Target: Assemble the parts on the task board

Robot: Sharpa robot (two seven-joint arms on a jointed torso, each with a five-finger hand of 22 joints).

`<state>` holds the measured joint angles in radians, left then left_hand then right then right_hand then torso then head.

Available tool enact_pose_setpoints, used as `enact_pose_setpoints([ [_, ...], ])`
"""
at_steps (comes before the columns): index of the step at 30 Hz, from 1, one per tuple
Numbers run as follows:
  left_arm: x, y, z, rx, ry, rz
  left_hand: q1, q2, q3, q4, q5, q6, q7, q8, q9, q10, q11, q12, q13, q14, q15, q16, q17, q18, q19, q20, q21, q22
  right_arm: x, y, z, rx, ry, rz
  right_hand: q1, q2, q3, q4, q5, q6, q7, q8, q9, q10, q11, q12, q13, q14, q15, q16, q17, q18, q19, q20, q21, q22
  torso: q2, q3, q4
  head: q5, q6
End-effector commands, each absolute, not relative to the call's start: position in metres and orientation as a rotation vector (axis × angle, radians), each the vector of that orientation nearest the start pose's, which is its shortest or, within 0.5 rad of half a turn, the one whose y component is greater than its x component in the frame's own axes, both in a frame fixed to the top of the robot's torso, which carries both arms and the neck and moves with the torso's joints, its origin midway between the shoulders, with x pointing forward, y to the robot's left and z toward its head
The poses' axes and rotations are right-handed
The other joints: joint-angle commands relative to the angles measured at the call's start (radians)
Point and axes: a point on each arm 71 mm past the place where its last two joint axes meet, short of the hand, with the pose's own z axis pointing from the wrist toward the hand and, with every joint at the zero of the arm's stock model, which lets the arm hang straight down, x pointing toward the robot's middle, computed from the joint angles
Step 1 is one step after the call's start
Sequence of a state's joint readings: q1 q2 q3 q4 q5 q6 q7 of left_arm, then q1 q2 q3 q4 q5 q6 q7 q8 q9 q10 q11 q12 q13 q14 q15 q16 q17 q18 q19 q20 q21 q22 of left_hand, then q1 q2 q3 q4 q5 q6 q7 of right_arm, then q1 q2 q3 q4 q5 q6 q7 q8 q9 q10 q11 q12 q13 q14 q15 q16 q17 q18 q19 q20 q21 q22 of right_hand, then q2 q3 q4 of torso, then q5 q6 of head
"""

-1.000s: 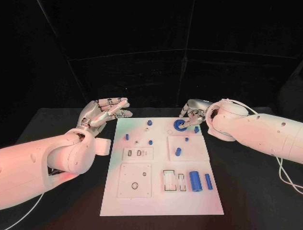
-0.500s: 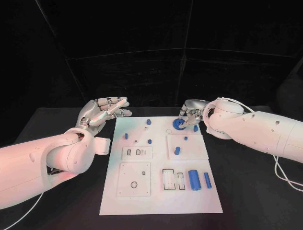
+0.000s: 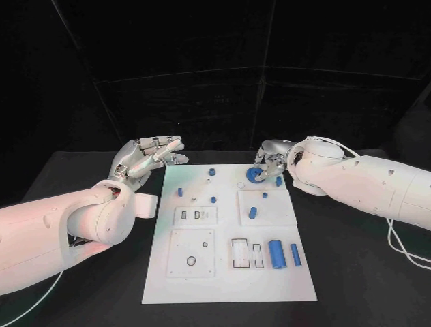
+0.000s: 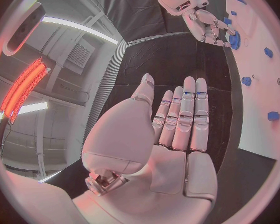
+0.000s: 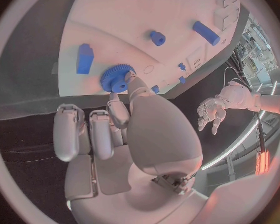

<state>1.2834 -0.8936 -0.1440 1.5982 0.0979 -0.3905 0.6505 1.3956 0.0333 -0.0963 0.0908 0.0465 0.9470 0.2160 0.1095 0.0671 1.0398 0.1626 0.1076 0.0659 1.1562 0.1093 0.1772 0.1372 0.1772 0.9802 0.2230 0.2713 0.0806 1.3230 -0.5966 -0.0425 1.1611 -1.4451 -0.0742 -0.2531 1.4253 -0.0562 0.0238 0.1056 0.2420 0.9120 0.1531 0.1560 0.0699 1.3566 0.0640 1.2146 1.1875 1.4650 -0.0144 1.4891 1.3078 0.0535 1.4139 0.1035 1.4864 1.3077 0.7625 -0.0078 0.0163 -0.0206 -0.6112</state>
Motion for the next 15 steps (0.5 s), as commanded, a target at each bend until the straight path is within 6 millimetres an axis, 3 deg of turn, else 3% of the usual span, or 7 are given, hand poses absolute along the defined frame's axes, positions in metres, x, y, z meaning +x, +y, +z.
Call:
enact_pose_setpoints([
  [1, 0.4777, 0.221, -0.1551, -1.025, 1.186, -1.614, 0.008, 0.001, -0.002, -0.006, 0.003, 0.005, 0.005, -0.005, -0.001, -0.002, 0.004, -0.007, -0.001, 0.0, 0.003, -0.006, 0.002, 0.007, 0.005, -0.001, -0.005, -0.001, 0.5688, -0.1871, -0.1589, -0.138, 1.832, 0.334, 0.01, 0.002, 0.011, -0.001, -0.005, 0.016, -0.002, 0.008, 0.002, 0.013, -0.002, 0.013, 0.014, 0.068, 0.005, 0.006, 0.072, -0.007, 0.011, 0.0, 0.006, 0.051, 0.0, -0.0001, 0.0003, 0.0, -0.001],
  [10, 0.4781, 0.2217, -0.1552, -1.025, 1.185, -1.612, 0.008, 0.001, -0.002, -0.006, 0.003, 0.005, 0.005, -0.005, -0.001, -0.002, 0.004, -0.007, -0.001, 0.0, 0.003, -0.006, 0.002, 0.007, 0.005, -0.001, -0.005, -0.001, 0.5685, -0.1842, -0.1557, -0.152, 1.783, 0.333, 0.02, 0.028, 0.052, -0.015, -0.032, 0.06, -0.01, 0.02, 0.003, 0.033, -0.01, 0.044, 0.052, 0.07, -0.002, 0.009, 0.08, -0.01, 0.021, -0.006, 0.012, 0.067, 0.0, 0.0, -0.0003, 0.001, -0.002],
  [15, 0.4781, 0.222, -0.1552, -1.025, 1.184, -1.611, 0.008, 0.001, -0.002, -0.006, 0.003, 0.005, 0.005, -0.005, -0.001, -0.002, 0.004, -0.007, -0.001, 0.0, 0.003, -0.006, 0.002, 0.007, 0.005, -0.001, -0.005, -0.001, 0.566, -0.1799, -0.1493, -0.153, 1.699, 0.372, 0.027, 0.038, 0.084, -0.027, -0.021, 0.096, -0.02, 0.027, 0.005, 0.052, -0.019, 0.074, 0.086, 0.071, -0.009, 0.012, 0.088, -0.014, 0.036, -0.011, 0.02, 0.088, -0.001, 0.0003, -0.0001, 0.002, -0.003],
])
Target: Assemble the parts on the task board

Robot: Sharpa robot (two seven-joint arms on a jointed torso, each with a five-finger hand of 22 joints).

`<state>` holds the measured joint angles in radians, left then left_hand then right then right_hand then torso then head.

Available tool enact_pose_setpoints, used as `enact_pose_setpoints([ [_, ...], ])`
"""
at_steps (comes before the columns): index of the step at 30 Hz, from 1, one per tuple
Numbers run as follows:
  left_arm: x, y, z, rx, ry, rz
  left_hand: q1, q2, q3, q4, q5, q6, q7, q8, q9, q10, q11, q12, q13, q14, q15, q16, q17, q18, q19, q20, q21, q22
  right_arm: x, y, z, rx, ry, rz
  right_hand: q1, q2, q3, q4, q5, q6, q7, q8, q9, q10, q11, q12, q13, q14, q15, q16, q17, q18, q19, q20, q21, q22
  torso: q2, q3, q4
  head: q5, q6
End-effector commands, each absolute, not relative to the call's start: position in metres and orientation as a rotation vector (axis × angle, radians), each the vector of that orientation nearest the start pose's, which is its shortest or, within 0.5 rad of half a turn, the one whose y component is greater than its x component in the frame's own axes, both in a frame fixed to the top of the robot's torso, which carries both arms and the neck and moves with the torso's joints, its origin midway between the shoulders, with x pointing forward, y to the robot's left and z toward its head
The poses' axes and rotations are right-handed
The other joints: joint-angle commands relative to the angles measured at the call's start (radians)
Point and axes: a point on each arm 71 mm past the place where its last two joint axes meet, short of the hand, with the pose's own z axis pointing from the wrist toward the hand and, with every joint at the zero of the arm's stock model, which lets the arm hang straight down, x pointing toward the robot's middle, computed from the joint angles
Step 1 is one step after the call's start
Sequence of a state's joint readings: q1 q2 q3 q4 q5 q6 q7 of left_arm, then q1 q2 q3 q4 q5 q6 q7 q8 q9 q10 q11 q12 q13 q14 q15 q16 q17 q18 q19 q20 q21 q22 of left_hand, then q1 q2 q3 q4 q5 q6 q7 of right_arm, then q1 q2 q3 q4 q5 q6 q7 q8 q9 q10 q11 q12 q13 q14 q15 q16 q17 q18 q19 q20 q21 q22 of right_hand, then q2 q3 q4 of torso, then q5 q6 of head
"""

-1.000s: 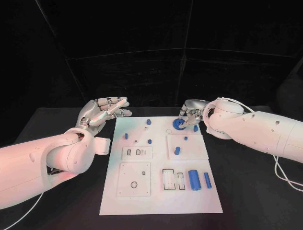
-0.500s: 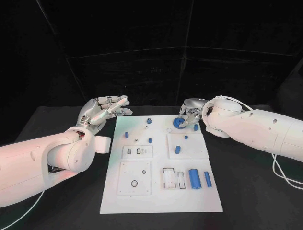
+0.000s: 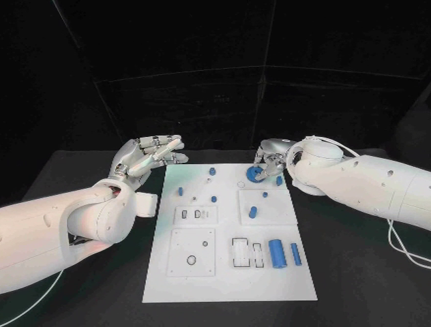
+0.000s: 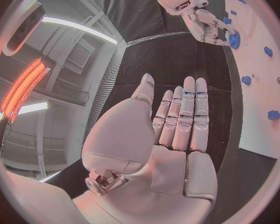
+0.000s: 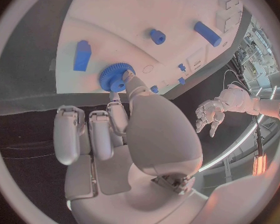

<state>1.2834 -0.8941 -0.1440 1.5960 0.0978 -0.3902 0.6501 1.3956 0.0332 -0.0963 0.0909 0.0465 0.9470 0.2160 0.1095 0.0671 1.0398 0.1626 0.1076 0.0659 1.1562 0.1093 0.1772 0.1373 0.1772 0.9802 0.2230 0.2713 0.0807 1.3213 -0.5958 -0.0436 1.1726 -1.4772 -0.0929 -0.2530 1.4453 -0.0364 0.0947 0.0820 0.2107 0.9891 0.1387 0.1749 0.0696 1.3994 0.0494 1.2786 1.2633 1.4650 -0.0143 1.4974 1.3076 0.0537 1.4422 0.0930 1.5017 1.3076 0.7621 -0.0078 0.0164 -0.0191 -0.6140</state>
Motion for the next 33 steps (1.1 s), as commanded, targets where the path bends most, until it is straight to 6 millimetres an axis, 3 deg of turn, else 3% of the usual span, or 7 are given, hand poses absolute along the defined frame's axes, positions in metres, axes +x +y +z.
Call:
enact_pose_setpoints([
  [1, 0.478, 0.222, -0.155, -1.025, 1.184, -1.611, 0.008, 0.001, -0.002, -0.006, 0.003, 0.005, 0.005, -0.005, -0.001, -0.002, 0.004, -0.007, -0.001, 0.0, 0.003, -0.006, 0.002, 0.007, 0.005, -0.001, -0.005, -0.001, 0.565, -0.179, -0.148, -0.149, 1.681, 0.385, 0.009, 0.022, 0.027, -0.007, 0.027, 0.033, -0.01, 0.012, 0.007, 0.02, -0.008, 0.027, 0.027, 0.072, -0.012, 0.006, 0.093, -0.017, 0.015, -0.003, 0.009, 0.1, -0.001, 0.0003, -0.0004, 0.001, 0.0],
  [9, 0.477, 0.222, -0.155, -1.026, 1.185, -1.612, 0.008, 0.002, -0.003, -0.007, 0.003, 0.005, 0.005, -0.005, -0.001, -0.001, 0.003, -0.007, -0.001, 0.0, 0.003, -0.007, 0.002, 0.007, 0.006, -0.001, -0.006, -0.002, 0.551, -0.162, -0.139, -0.133, 1.614, 0.482, -0.009, 0.026, 0.062, -0.008, 0.041, 0.059, -0.019, 0.008, 0.008, 0.023, -0.015, 0.026, 0.031, 0.073, -0.019, 0.006, 0.094, -0.02, 0.025, -0.011, 0.015, 0.114, -0.001, -0.0007, 0.0003, 0.004, 0.004],
  [17, 0.477, 0.222, -0.155, -1.026, 1.186, -1.614, 0.008, 0.002, -0.003, -0.007, 0.003, 0.005, 0.005, -0.005, -0.001, -0.001, 0.003, -0.007, -0.001, 0.0, 0.003, -0.007, 0.002, 0.007, 0.006, -0.001, -0.006, -0.002, 0.535, -0.125, -0.133, -0.206, 1.563, 0.541, -0.023, 0.016, 0.073, -0.007, 0.042, 0.058, -0.018, -0.002, 0.005, 0.022, -0.015, 0.022, 0.03, 0.072, -0.019, 0.005, 0.093, -0.02, 0.025, -0.012, 0.015, 0.115, 0.0, -0.0002, 0.0019, 0.014, 0.005],
  [22, 0.477, 0.221, -0.155, -1.025, 1.186, -1.615, 0.008, 0.002, -0.003, -0.007, 0.003, 0.005, 0.005, -0.005, -0.001, -0.001, 0.003, -0.007, -0.001, 0.0, 0.003, -0.007, 0.002, 0.007, 0.006, -0.001, -0.006, -0.002, 0.533, -0.1, -0.132, -0.252, 1.548, 0.559, -0.03, 0.012, 0.083, -0.008, 0.038, 0.061, -0.018, -0.007, 0.004, 0.022, -0.015, 0.022, 0.032, 0.073, -0.019, 0.006, 0.096, -0.02, 0.025, -0.013, 0.015, 0.116, 0.001, -0.0015, 0.005, 0.016, 0.004],
  [25, 0.477, 0.221, -0.155, -1.025, 1.186, -1.615, 0.008, 0.002, -0.003, -0.007, 0.003, 0.005, 0.005, -0.005, -0.001, -0.001, 0.003, -0.007, -0.001, 0.0, 0.003, -0.007, 0.002, 0.007, 0.006, -0.001, -0.006, -0.002, 0.532, -0.084, -0.132, -0.279, 1.54, 0.568, -0.03, 0.012, 0.083, -0.008, 0.038, 0.061, -0.018, -0.007, 0.004, 0.022, -0.015, 0.022, 0.032, 0.073, -0.019, 0.006, 0.096, -0.02, 0.025, -0.013, 0.015, 0.116, 0.001, 0.0, 0.0019, 0.023, 0.005],
  [33, 0.477, 0.22, -0.155, -1.024, 1.187, -1.618, 0.008, 0.002, -0.003, -0.007, 0.003, 0.005, 0.005, -0.005, -0.001, -0.001, 0.003, -0.007, -0.001, 0.0, 0.003, -0.007, 0.002, 0.007, 0.006, -0.001, -0.006, -0.002, 0.534, -0.061, -0.142, -0.327, 1.548, 0.563, -0.04, 0.007, 0.097, -0.01, 0.027, 0.063, -0.017, -0.015, 0.004, 0.022, -0.015, 0.018, 0.032, 0.073, -0.019, 0.005, 0.095, -0.02, 0.025, -0.013, 0.015, 0.116, 0.001, -0.0006, 0.0016, 0.025, 0.004],
])
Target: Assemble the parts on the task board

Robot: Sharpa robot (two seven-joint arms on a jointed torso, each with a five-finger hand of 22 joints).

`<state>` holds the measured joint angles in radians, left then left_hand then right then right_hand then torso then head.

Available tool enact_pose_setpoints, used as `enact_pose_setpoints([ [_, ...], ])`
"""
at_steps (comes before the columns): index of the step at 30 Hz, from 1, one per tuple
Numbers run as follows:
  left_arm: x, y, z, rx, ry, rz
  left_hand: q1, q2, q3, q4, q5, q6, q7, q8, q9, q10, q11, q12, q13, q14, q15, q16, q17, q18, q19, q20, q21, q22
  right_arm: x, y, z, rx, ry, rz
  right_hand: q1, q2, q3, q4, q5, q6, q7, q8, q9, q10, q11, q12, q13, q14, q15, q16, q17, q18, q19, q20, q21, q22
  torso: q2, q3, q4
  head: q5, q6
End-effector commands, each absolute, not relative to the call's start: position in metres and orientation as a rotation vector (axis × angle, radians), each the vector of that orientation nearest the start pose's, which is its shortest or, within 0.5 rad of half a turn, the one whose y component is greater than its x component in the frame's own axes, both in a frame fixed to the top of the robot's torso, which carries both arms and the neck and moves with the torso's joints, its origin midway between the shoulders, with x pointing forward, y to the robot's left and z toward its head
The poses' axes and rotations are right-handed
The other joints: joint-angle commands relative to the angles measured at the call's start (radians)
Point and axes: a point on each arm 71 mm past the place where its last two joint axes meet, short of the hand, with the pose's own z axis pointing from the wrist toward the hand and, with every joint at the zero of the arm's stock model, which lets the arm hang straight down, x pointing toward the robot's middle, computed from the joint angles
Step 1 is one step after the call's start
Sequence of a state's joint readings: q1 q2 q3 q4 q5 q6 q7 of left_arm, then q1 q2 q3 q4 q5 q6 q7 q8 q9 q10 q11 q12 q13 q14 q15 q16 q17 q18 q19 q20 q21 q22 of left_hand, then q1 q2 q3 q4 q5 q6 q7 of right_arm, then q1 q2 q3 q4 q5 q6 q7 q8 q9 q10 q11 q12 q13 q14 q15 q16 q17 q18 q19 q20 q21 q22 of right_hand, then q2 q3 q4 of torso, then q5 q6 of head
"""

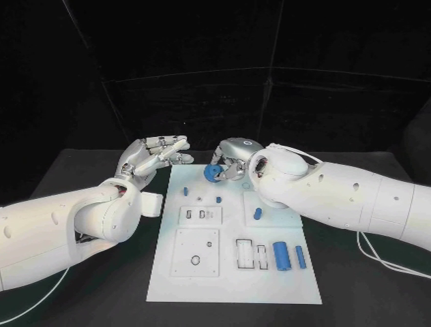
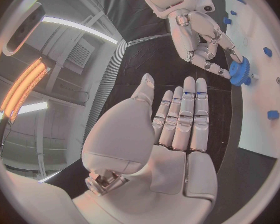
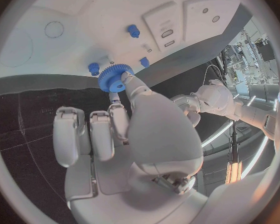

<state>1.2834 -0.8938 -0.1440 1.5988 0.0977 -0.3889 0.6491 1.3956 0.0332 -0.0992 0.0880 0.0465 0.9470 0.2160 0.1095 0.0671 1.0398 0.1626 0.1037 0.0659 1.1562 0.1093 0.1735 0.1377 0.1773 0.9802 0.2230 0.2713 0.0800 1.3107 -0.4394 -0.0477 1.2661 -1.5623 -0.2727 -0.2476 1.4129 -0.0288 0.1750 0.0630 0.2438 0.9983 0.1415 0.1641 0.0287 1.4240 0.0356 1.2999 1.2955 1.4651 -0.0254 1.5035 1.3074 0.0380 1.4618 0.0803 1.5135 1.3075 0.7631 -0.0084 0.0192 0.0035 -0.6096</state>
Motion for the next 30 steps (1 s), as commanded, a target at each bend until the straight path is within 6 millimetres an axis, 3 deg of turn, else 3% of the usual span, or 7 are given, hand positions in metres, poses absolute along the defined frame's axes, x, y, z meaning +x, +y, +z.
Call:
enact_pose_setpoints([
  [1, 0.477, 0.22, -0.155, -1.024, 1.187, -1.618, 0.008, 0.002, 0.0, -0.004, 0.003, 0.005, 0.005, -0.005, -0.001, -0.001, 0.003, -0.003, -0.001, 0.0, 0.003, -0.003, 0.001, 0.007, 0.006, -0.001, -0.006, -0.001, 0.534, -0.06, -0.143, -0.33, 1.551, 0.562, -0.009, -0.003, 0.019, 0.009, -0.008, 0.054, -0.02, -0.006, 0.044, -0.003, -0.001, -0.004, -0.001, 0.072, -0.008, -0.001, 0.095, -0.005, 0.005, 0.0, 0.003, 0.116, 0.0, 0.0007, -0.0014, 0.004, -0.001],
  [15, 0.478, 0.219, -0.155, -1.024, 1.189, -1.62, 0.008, 0.002, 0.0, -0.004, 0.003, 0.005, 0.005, -0.005, -0.001, -0.001, 0.003, -0.003, -0.001, 0.0, 0.003, -0.003, 0.001, 0.007, 0.006, -0.001, -0.006, -0.001, 0.539, -0.053, -0.154, -0.351, 1.587, 0.527, -0.026, -0.017, 0.033, 0.006, -0.024, 0.047, -0.015, -0.022, 0.042, -0.01, 0.003, -0.016, -0.007, 0.072, -0.005, -0.003, 0.092, -0.005, 0.005, 0.002, 0.003, 0.116, 0.0, 0.0011, -0.003, 0.006, -0.005],
  [30, 0.478, 0.219, -0.155, -1.025, 1.191, -1.621, 0.007, 0.004, -0.001, -0.005, 0.003, 0.006, 0.005, -0.006, -0.001, 0.0, 0.003, -0.004, -0.001, 0.001, 0.003, -0.005, 0.002, 0.007, 0.006, -0.001, -0.007, -0.002, 0.542, -0.054, -0.158, -0.369, 1.617, 0.488, -0.07, -0.058, 0.037, 0.01, -0.038, 0.014, -0.001, -0.06, 0.039, -0.033, 0.016, -0.054, -0.035, 0.071, 0.006, -0.006, 0.088, -0.003, -0.001, 0.011, 0.0, 0.109, -0.001, 0.0005, -0.0024, 0.007, -0.01],
])
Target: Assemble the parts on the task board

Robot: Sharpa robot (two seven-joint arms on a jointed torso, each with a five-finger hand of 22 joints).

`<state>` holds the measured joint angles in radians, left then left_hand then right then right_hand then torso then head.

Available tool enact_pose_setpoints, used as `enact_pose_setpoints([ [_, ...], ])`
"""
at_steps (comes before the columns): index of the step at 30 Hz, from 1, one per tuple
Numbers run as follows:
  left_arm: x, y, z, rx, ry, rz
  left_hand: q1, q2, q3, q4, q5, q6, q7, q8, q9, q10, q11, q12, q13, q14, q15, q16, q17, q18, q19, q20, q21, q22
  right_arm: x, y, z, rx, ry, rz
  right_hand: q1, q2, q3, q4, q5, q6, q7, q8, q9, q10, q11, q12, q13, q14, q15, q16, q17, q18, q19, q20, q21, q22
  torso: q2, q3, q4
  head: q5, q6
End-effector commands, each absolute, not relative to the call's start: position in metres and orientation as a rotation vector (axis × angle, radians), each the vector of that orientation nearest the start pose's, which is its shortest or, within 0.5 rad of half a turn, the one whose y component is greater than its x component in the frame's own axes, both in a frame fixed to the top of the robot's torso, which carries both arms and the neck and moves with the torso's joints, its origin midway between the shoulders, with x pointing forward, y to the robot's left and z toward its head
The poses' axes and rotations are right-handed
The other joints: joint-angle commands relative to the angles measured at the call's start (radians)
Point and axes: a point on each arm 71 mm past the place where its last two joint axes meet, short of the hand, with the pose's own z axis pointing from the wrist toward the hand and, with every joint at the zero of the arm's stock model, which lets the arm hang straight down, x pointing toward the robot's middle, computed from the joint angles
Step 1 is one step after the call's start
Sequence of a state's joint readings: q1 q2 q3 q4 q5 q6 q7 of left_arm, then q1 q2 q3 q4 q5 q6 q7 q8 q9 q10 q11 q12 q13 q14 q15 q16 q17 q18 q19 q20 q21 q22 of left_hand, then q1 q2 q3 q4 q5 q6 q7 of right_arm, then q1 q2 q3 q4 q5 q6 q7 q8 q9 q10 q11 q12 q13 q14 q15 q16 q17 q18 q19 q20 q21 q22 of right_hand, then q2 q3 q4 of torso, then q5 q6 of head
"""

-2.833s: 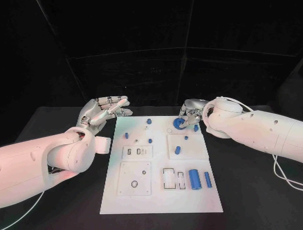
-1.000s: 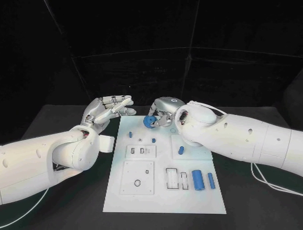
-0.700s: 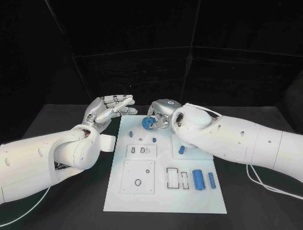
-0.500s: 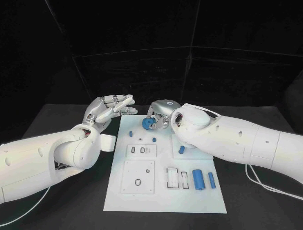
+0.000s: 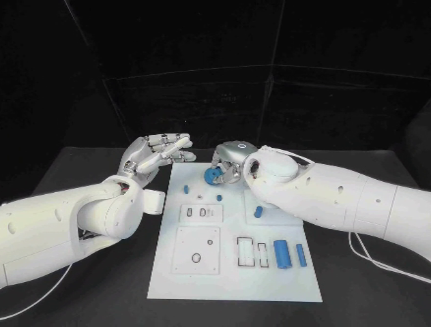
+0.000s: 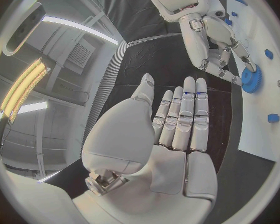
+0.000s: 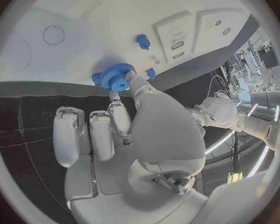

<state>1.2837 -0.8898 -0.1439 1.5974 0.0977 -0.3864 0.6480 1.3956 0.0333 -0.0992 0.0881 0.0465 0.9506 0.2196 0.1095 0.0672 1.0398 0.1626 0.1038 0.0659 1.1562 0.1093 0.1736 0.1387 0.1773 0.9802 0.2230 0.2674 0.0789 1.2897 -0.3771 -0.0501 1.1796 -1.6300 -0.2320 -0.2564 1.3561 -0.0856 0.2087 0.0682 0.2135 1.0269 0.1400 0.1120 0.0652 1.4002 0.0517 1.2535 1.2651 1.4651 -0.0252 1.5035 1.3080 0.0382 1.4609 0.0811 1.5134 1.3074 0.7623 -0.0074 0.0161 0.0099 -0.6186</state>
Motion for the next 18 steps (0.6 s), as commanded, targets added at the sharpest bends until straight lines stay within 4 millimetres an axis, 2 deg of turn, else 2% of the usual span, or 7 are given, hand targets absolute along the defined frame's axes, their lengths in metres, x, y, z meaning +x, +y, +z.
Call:
enact_pose_setpoints([
  [1, 0.4777, 0.2187, -0.155, -1.025, 1.191, -1.621, 0.007, 0.004, -0.001, -0.005, 0.003, 0.003, 0.001, -0.006, -0.001, 0.0, 0.003, -0.004, -0.001, 0.001, 0.003, -0.005, 0.001, 0.007, 0.006, -0.001, -0.003, -0.001, 0.5418, -0.0537, -0.1585, -0.37, 1.62, 0.486, -0.017, -0.004, 0.003, 0.006, -0.013, -0.019, 0.002, -0.011, 0.002, -0.011, 0.001, -0.012, -0.007, 0.071, 0.007, -0.006, 0.088, -0.003, -0.001, 0.012, -0.001, 0.109, 0.0, -0.0006, 0.0006, 0.0, -0.001],
  [6, 0.4778, 0.2187, -0.155, -1.025, 1.191, -1.621, 0.007, 0.004, -0.001, -0.005, 0.003, 0.003, 0.001, -0.006, -0.001, 0.0, 0.003, -0.004, -0.001, 0.001, 0.003, -0.005, 0.001, 0.007, 0.006, -0.001, -0.003, -0.001, 0.5424, -0.0531, -0.1601, -0.375, 1.631, 0.478, -0.035, -0.014, -0.004, 0.011, -0.024, -0.041, 0.007, -0.028, 0.001, -0.017, 0.007, -0.022, -0.013, 0.07, 0.012, -0.007, 0.087, -0.003, -0.003, 0.016, -0.002, 0.107, 0.0, -0.0004, 0.0004, 0.001, -0.002],
  [14, 0.478, 0.2188, -0.1551, -1.025, 1.192, -1.62, 0.007, 0.004, -0.001, -0.005, 0.003, 0.003, 0.001, -0.006, -0.001, 0.0, 0.003, -0.004, -0.001, 0.001, 0.003, -0.005, 0.001, 0.007, 0.006, -0.001, -0.003, -0.001, 0.5438, -0.0531, -0.1614, -0.373, 1.638, 0.467, -0.059, -0.018, -0.019, 0.026, -0.027, -0.07, 0.015, -0.044, 0.001, -0.023, 0.014, -0.032, -0.019, 0.07, 0.018, -0.007, 0.087, -0.002, -0.005, 0.023, -0.004, 0.104, 0.0, -0.0002, 0.0013, 0.0, -0.003],
  [18, 0.478, 0.2189, -0.1551, -1.026, 1.192, -1.62, 0.007, 0.004, -0.002, -0.006, 0.003, 0.003, 0.001, -0.007, -0.001, 0.0, 0.003, -0.005, -0.001, 0.001, 0.003, -0.006, 0.001, 0.007, 0.007, -0.001, -0.004, -0.001, 0.5438, -0.0529, -0.1625, -0.38, 1.651, 0.465, -0.093, -0.014, -0.037, 0.054, -0.032, -0.078, 0.017, -0.045, 0.002, -0.024, 0.017, -0.033, -0.018, 0.07, 0.022, -0.008, 0.088, -0.002, -0.006, 0.026, -0.004, 0.103, 0.0, -0.0002, 0.0002, 0.001, -0.004],
])
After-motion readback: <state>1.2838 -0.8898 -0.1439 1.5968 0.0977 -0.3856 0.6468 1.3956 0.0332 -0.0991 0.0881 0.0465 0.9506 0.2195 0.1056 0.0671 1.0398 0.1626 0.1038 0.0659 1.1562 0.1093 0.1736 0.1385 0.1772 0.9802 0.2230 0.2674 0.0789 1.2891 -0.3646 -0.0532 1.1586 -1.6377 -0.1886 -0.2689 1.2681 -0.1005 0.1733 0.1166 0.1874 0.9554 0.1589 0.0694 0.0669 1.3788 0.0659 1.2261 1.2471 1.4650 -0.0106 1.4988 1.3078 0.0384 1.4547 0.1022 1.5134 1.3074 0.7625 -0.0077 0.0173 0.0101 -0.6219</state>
